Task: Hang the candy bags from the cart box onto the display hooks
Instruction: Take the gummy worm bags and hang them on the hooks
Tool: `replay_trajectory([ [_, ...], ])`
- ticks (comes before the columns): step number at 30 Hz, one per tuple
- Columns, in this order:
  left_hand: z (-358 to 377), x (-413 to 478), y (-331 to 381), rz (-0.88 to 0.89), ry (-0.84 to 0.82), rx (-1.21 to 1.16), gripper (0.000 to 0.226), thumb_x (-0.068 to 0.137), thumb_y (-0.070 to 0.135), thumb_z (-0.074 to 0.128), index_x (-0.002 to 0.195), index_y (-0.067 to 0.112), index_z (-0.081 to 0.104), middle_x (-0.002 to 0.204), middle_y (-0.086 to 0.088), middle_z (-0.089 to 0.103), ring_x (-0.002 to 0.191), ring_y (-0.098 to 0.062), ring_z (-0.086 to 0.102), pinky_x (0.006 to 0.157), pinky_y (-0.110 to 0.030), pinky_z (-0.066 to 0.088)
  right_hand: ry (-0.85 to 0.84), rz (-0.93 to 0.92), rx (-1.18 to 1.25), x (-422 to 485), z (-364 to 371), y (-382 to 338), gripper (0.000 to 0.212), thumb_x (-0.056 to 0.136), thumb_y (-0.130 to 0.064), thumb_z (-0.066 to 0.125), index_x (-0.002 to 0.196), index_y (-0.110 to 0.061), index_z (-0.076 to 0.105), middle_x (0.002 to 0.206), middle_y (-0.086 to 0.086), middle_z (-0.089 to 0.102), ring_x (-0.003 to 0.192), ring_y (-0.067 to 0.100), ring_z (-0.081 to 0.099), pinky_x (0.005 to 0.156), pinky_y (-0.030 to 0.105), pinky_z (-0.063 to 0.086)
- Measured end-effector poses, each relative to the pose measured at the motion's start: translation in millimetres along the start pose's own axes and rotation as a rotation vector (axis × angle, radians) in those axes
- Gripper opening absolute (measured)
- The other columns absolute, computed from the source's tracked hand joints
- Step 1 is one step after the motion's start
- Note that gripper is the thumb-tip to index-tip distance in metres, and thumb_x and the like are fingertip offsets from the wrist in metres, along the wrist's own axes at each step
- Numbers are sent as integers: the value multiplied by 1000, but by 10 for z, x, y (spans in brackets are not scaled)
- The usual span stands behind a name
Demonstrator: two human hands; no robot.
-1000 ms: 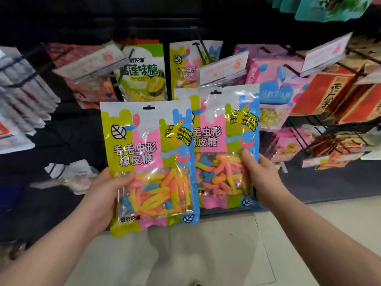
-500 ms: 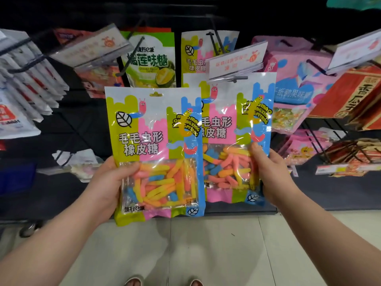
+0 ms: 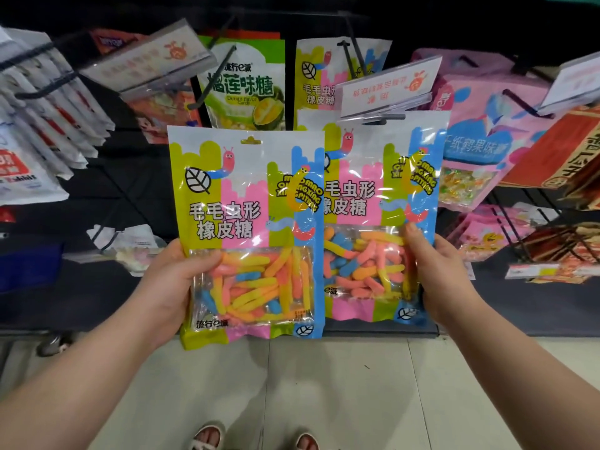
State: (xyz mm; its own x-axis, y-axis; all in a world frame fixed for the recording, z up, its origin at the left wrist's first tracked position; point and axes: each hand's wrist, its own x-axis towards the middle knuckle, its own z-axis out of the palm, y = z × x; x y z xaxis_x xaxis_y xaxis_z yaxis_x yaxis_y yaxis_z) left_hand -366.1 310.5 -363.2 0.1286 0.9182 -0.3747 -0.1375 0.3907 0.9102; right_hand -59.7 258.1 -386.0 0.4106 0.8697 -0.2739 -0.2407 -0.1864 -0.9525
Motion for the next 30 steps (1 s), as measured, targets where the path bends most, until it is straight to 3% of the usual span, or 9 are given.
replay_trajectory([
  [4, -7, -12, 4, -13, 5, 1, 59, 66, 12, 62, 124, 5, 59, 108, -14, 72, 84, -26, 73, 67, -37, 61, -12, 7, 9, 13, -19, -24, 18, 92, -34, 59, 91, -19, 67, 75, 0, 76, 65, 17, 73, 51, 28, 56],
  [9, -22, -33, 12, -13, 21, 3, 60, 66, 12, 62, 125, 5, 58, 107, -13, 72, 86, -26, 73, 68, -37, 60, -17, 35, -21, 22, -44, -34, 19, 90, -37, 60, 93, -20, 67, 81, 2, 77, 70, 19, 74, 54, 31, 58],
  [14, -19, -59, 8, -25, 36, -3, 57, 72, 9, 62, 128, 4, 56, 119, -20, 67, 105, -39, 65, 83, -45, 55, 29, 35, -100, 140, 55, -101, 20, 91, -37, 60, 88, -19, 67, 74, -2, 76, 66, 17, 72, 63, 35, 60],
  [18, 37, -48, -23, -23, 43, -11, 49, 78, 4, 61, 127, 2, 55, 115, -22, 67, 93, -34, 69, 67, -38, 60, 76, 39, -129, 367, 204, -171, 20, 92, -37, 60, 86, -18, 65, 78, -2, 71, 65, 15, 68, 73, 39, 58],
  [21, 85, -9, -68, -26, 35, -31, 50, 75, 5, 62, 124, 1, 57, 110, -21, 69, 81, -29, 73, 57, -34, 60, 100, 61, -152, 557, 277, -196, 20, 92, -39, 60, 83, -21, 59, 76, -5, 64, 59, 9, 65, 61, 29, 56],
  [23, 114, 22, -99, -25, 27, -32, 56, 67, 9, 65, 123, 1, 58, 107, -19, 71, 79, -27, 74, 56, -33, 59, 111, 75, -167, 717, 281, -196, 25, 91, -41, 60, 96, -17, 60, 89, -1, 66, 74, 16, 67, 74, 37, 56],
  [26, 158, 72, -151, -20, 4, -20, 57, 63, 13, 66, 119, 6, 60, 105, -15, 73, 84, -27, 74, 58, -33, 59, 112, 101, -206, 943, 280, -194, 50, 89, -45, 62, 124, -10, 54, 116, 6, 62, 104, 25, 62, 94, 46, 49],
  [30, 217, 116, -232, -30, -23, 1, 53, 62, 14, 67, 115, 10, 61, 104, -11, 75, 88, -28, 73, 65, -36, 60, 73, 125, -266, 1140, 238, -122, 46, 87, -46, 63, 120, -14, 57, 130, 10, 59, 118, 31, 56, 104, 52, 42],
])
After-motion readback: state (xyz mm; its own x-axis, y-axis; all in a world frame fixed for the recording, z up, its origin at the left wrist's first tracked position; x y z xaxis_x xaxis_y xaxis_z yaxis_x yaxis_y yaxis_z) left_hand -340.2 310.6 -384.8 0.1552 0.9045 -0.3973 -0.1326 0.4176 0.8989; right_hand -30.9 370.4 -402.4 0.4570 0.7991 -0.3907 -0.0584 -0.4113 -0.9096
